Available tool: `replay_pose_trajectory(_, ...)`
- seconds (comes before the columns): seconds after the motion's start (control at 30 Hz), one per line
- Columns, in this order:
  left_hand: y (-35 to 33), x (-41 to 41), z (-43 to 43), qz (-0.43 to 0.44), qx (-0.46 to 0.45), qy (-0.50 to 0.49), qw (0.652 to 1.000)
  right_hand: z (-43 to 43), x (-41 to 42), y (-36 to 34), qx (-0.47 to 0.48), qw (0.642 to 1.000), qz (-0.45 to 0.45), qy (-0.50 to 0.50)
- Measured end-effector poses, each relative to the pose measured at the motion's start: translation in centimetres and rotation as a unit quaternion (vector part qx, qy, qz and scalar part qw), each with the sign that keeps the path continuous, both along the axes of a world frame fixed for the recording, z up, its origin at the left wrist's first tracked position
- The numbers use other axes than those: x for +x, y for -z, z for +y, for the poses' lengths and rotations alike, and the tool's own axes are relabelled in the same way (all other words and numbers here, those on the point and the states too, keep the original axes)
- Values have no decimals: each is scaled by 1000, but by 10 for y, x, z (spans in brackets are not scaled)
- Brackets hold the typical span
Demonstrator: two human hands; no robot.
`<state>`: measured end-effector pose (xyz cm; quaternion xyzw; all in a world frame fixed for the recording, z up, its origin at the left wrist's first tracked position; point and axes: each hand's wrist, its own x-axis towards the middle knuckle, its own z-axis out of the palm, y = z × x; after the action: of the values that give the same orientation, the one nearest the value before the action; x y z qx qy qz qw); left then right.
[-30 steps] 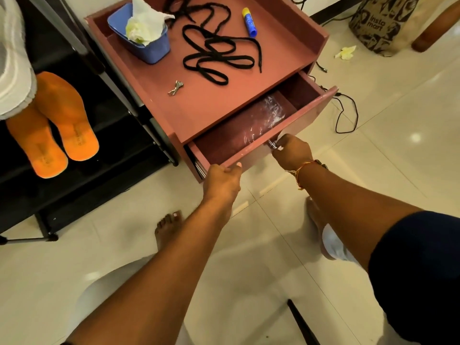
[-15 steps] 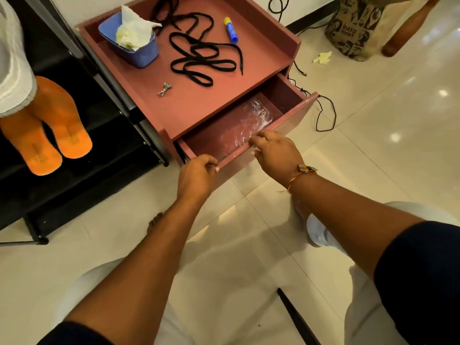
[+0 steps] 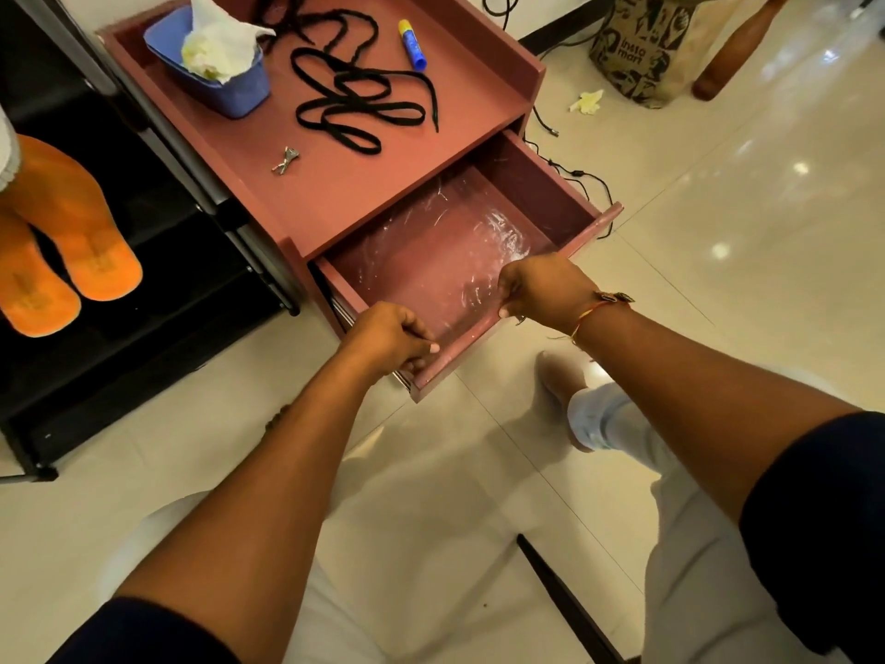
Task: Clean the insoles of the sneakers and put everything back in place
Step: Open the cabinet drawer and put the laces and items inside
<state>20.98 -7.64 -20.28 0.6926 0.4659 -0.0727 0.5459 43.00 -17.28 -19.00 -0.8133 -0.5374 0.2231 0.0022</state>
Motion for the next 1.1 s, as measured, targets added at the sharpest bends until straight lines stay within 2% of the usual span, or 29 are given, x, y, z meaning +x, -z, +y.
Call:
replay_pose_trajectory(0.23, 2, 20, -3, -22, -12, -15, 1000, -37, 8, 0, -21, 996, 66, 62)
replay_pose_trajectory(0.37, 4, 24, -3, -43, -12, -58, 997, -52, 10, -3, -36, 992, 84, 84)
replay_pose_trajectory(0.47, 8, 19, 3, -57, 16, -130, 990, -37, -1, -14, 49, 986, 91, 132)
replay_pose_trajectory(0.57, 8, 18, 12, -75, 27, -220, 972, 1, -22, -24, 137, 975, 107, 139)
replay_pose_trajectory(0.63, 8, 18, 17, -89, 24, -289, 953, 34, -35, -26, 164, 973, 114, 113)
replay_pose_trajectory(0.83, 9, 11, 37, -130, -13, -441, 888, 138, -66, -20, 199, 978, 42, -53)
replay_pose_trajectory(0.97, 5, 7, 39, -150, -50, -472, 867, 193, -83, -6, 190, 973, 25, -129)
replay_pose_trajectory(1.1, 7, 0, 44, -165, -61, -463, 868, 242, -94, 1, 184, 968, 3, -168)
